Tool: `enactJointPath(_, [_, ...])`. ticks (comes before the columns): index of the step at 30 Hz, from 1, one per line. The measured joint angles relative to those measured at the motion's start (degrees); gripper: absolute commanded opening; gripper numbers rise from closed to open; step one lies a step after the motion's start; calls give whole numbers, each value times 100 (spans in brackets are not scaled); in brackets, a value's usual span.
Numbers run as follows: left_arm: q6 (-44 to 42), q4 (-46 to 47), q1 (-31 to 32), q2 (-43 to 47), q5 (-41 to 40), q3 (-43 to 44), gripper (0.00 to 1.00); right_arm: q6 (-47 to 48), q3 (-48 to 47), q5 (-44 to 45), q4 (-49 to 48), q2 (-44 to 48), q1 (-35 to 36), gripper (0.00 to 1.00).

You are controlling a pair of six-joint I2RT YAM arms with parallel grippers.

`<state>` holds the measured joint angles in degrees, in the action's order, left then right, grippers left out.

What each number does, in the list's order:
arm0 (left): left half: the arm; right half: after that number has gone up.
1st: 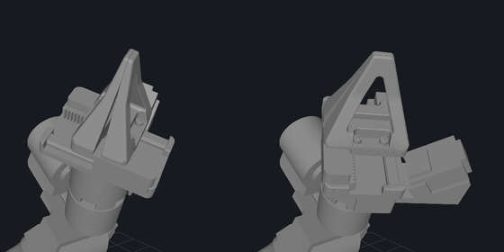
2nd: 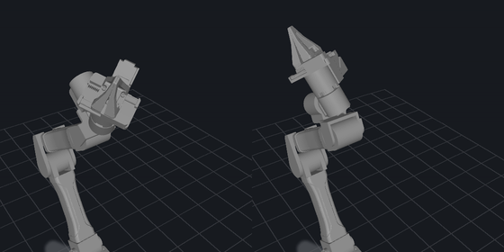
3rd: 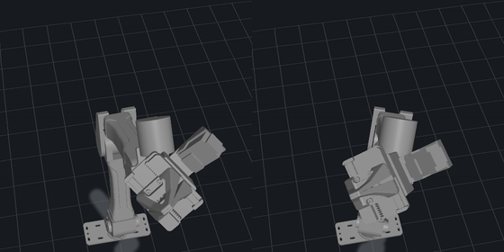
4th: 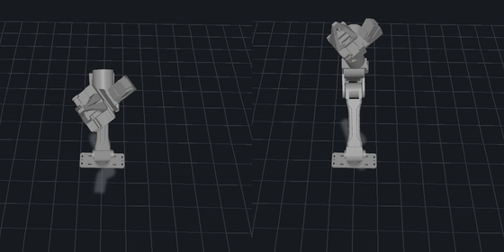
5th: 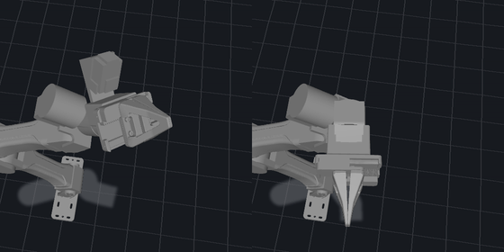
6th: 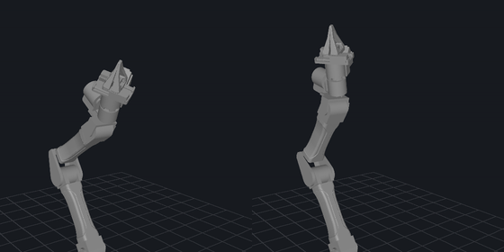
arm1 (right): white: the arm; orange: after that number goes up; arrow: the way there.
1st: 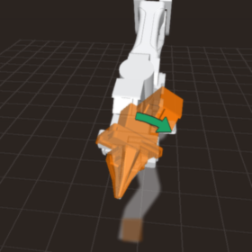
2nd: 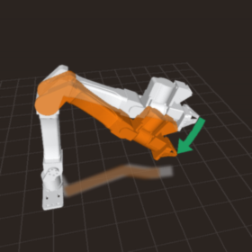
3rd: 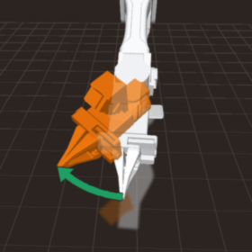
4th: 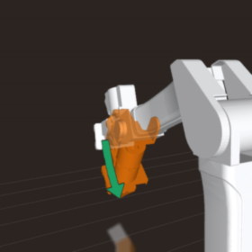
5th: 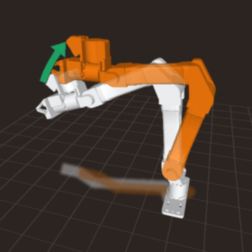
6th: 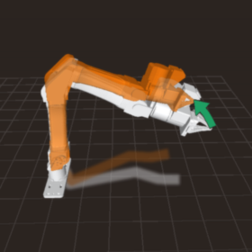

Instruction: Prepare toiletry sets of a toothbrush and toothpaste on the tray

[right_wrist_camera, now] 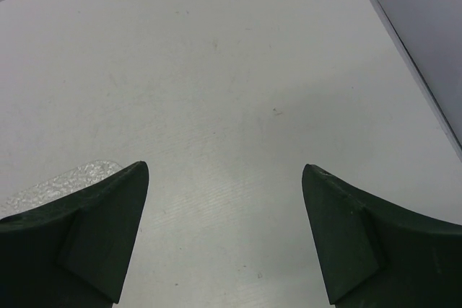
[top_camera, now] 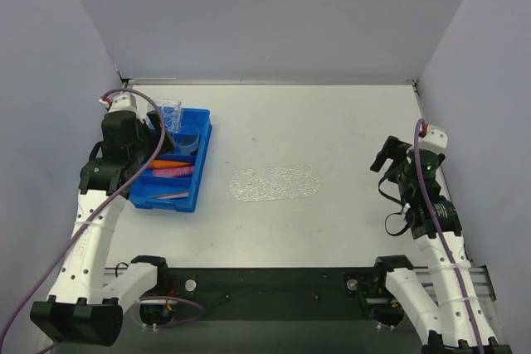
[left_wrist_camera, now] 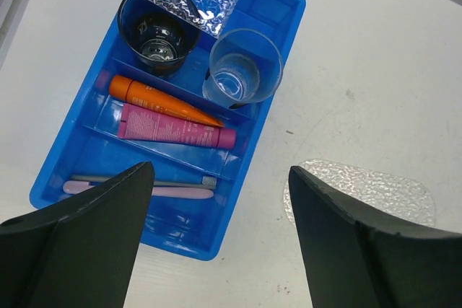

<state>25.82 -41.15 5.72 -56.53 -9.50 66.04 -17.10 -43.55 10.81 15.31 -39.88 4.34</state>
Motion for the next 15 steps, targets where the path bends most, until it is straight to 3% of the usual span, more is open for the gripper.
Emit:
enactJointPath(4, [-240, 20, -48, -328, 98, 0, 77, 155, -35, -254, 37, -31, 103, 74])
enactJointPath(15, [-951, 190, -105, -1613, 127, 79, 70, 374, -199, -754, 155, -190, 365, 66])
